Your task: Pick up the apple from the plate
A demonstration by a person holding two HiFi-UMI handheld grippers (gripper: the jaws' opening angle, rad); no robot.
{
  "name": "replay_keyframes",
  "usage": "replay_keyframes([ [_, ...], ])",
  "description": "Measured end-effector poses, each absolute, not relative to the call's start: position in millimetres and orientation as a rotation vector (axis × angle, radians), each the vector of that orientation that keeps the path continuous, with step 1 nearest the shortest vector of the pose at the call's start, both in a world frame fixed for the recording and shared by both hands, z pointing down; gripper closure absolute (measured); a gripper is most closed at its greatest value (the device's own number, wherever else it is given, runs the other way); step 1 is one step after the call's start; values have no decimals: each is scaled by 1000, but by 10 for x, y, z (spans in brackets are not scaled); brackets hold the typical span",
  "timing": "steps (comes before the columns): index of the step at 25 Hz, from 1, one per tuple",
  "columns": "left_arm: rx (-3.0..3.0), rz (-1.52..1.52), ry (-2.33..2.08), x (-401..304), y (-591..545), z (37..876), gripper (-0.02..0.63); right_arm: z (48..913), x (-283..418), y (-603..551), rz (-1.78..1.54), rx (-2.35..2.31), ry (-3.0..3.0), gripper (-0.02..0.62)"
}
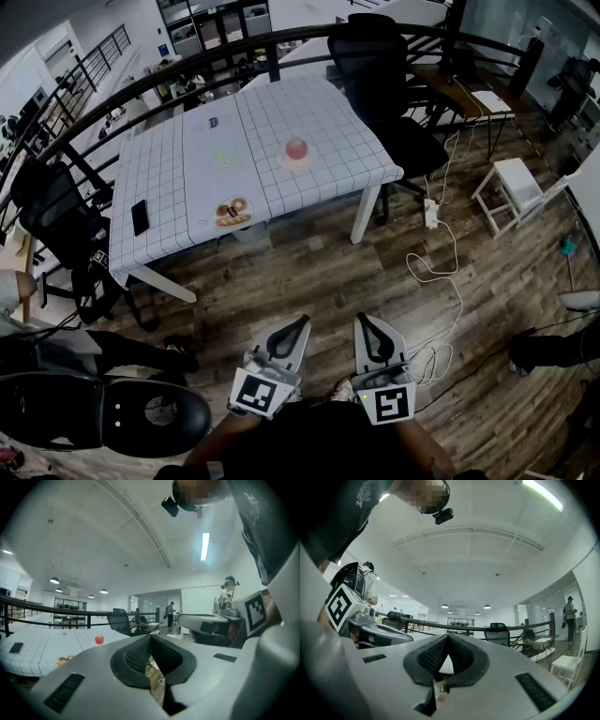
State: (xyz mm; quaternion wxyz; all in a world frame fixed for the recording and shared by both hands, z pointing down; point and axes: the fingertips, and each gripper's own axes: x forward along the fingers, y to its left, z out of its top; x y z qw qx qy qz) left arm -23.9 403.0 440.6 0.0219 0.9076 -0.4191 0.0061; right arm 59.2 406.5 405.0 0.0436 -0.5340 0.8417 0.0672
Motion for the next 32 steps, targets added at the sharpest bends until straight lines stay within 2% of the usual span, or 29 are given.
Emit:
replay_keyframes([
  [11,2849,20,-1310,-458,4053,4323,584,4057,357,4110,194,-1628,2570,572],
  [32,2754,65,-1486,103,3919,4287,584,4022,1047,3915,166,-1472,2585,572],
])
